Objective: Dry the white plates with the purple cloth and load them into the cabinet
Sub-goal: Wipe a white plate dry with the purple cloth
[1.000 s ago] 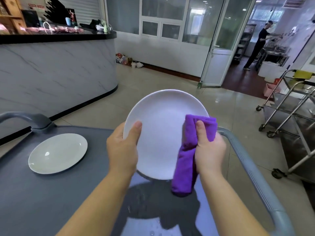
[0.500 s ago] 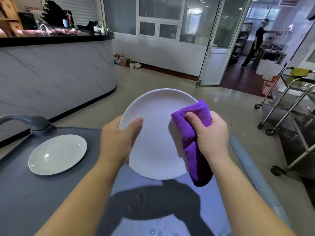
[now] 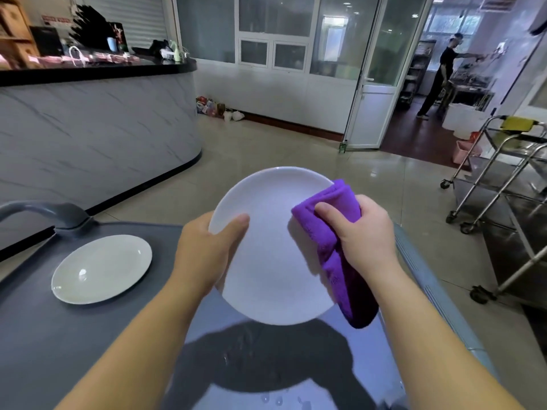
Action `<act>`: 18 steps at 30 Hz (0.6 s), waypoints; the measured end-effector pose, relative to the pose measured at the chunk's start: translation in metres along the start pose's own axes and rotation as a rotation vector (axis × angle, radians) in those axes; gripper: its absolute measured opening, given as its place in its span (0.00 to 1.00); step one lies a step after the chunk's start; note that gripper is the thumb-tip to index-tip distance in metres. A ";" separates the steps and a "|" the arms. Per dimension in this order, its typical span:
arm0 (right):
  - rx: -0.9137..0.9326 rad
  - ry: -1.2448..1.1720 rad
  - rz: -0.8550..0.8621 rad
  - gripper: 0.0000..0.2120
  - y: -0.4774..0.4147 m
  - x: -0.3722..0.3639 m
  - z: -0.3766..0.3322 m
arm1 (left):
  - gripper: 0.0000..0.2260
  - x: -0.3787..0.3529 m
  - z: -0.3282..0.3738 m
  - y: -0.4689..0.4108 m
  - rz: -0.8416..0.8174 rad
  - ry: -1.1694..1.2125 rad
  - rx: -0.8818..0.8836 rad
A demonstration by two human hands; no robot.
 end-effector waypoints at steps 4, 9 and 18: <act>-0.045 -0.114 0.152 0.14 0.005 -0.001 0.001 | 0.10 -0.005 0.001 0.006 0.232 0.193 -0.050; -0.304 -0.448 0.276 0.15 0.042 -0.036 0.034 | 0.09 -0.015 -0.013 0.012 0.262 0.449 0.069; -0.071 -0.228 0.079 0.09 0.020 -0.001 0.011 | 0.06 0.003 -0.012 0.007 0.020 0.181 0.044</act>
Point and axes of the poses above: each hand's wrist, its own y-axis away from the middle knuckle, its own x-axis out of the back of the hand, z = x × y, the point moved 4 cm from there along -y, towards the middle knuckle, and after that the axes turned 3 degrees about -z, right-handed, at the moved point
